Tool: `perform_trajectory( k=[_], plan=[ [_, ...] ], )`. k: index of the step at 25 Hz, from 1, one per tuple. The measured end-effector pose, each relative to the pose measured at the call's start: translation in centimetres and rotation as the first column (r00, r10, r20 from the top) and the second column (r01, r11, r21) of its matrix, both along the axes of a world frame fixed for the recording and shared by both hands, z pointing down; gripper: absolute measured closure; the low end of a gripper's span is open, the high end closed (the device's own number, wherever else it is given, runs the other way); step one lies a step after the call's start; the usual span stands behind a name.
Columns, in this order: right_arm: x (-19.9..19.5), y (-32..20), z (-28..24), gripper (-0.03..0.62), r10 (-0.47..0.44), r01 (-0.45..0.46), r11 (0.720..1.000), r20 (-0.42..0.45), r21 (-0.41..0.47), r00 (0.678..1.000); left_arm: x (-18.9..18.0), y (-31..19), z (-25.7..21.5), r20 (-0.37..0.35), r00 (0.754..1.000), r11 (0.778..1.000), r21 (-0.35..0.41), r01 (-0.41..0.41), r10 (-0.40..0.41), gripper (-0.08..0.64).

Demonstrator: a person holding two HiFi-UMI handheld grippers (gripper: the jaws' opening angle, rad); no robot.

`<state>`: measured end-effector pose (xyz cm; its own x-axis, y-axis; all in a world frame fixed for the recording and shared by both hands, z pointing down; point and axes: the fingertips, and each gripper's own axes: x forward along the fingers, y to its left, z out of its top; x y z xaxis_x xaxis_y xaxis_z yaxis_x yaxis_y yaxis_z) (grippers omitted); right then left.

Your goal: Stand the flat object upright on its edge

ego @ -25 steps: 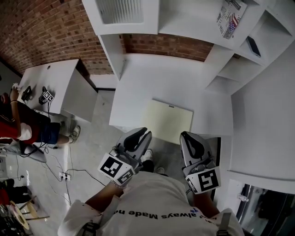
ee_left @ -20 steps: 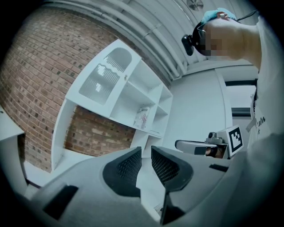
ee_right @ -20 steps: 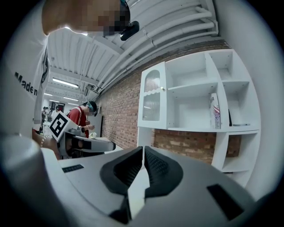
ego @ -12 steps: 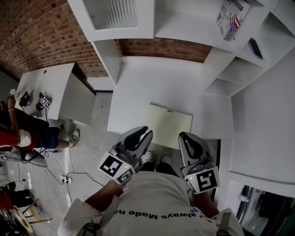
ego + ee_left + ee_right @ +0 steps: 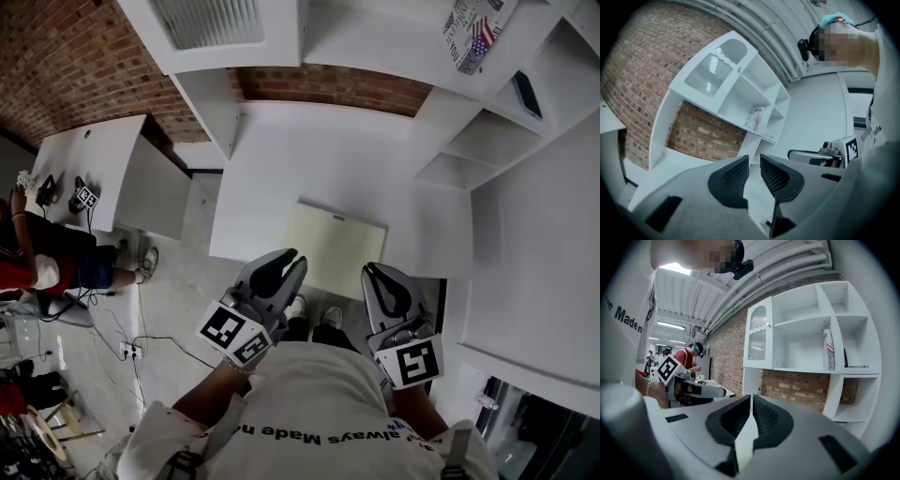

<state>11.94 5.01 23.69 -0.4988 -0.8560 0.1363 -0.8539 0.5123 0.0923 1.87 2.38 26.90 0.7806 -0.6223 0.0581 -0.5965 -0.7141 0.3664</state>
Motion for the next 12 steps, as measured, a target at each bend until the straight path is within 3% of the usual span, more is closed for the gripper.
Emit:
perform_trajectory(
  k=[6, 12],
  plan=[
    [0.5, -0.2, 3.3, 0.572, -0.01, 0.007, 0.999, -0.064, -0.047, 0.998, -0.3, -0.1, 4.0, 0.003, 1.0, 0.994, -0.106, -0.002, 0.003, 0.449],
    [0.3, 0.3, 8.7, 0.55, -0.05, 0.024, 0.988, -0.172, -0.15, 0.984, -1.8, -0.1, 10.7, 0.018, 0.999, 0.97, -0.24, 0.042, -0.039, 0.4]
  ],
)
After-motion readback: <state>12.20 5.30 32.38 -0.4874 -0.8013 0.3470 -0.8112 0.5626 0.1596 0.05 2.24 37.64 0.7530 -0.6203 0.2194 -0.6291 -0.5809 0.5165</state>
